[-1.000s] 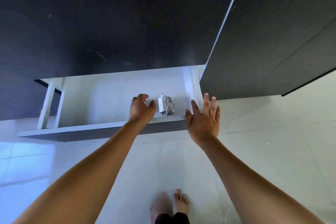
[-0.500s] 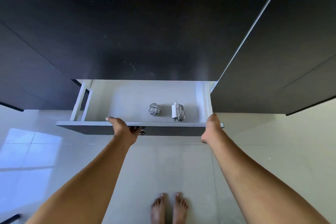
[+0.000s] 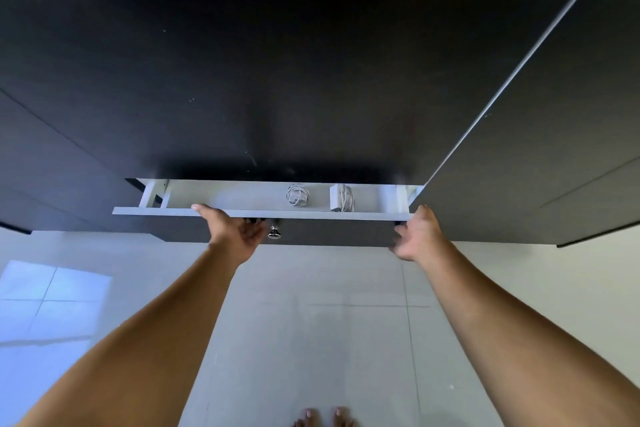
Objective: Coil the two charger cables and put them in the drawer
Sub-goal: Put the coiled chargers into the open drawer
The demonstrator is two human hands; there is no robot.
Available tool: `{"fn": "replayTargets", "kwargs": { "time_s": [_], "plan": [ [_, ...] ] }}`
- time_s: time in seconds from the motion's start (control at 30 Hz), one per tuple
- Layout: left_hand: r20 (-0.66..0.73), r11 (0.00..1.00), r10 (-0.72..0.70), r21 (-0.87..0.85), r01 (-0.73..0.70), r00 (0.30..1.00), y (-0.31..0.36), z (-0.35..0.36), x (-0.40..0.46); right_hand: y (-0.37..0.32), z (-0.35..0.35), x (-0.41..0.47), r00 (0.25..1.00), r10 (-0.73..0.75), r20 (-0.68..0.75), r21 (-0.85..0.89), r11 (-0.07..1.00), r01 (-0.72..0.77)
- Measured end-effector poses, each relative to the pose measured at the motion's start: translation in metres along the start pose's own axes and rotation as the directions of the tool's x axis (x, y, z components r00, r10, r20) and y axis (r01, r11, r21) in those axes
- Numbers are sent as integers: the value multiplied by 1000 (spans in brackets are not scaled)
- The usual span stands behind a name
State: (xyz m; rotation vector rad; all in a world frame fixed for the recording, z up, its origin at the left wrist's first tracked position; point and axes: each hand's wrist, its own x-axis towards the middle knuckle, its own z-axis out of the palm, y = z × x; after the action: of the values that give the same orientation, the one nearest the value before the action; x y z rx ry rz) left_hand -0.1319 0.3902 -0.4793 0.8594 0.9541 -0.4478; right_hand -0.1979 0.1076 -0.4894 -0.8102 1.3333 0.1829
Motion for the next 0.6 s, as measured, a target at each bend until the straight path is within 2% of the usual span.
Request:
{"fn": "replayTargets", "kwargs": {
  "time_s": [0.2, 0.43, 0.53, 0.6],
  "plan": [
    [0, 992, 47, 119, -47, 999, 19, 48, 8, -35, 23, -2, 995, -55, 81, 144, 989, 43],
    [62, 999, 9, 43, -12, 998, 34, 62, 21, -46, 29, 8, 995, -37, 97, 254, 967, 11],
    [81, 996, 8, 89, -15, 997, 31, 59, 15, -44, 32, 8, 988, -63, 139, 207, 978, 33],
    [103, 989, -10, 150, -6, 995, 26, 56, 7, -42, 36, 3, 985, -70, 157, 89, 994, 56]
  ]
}}
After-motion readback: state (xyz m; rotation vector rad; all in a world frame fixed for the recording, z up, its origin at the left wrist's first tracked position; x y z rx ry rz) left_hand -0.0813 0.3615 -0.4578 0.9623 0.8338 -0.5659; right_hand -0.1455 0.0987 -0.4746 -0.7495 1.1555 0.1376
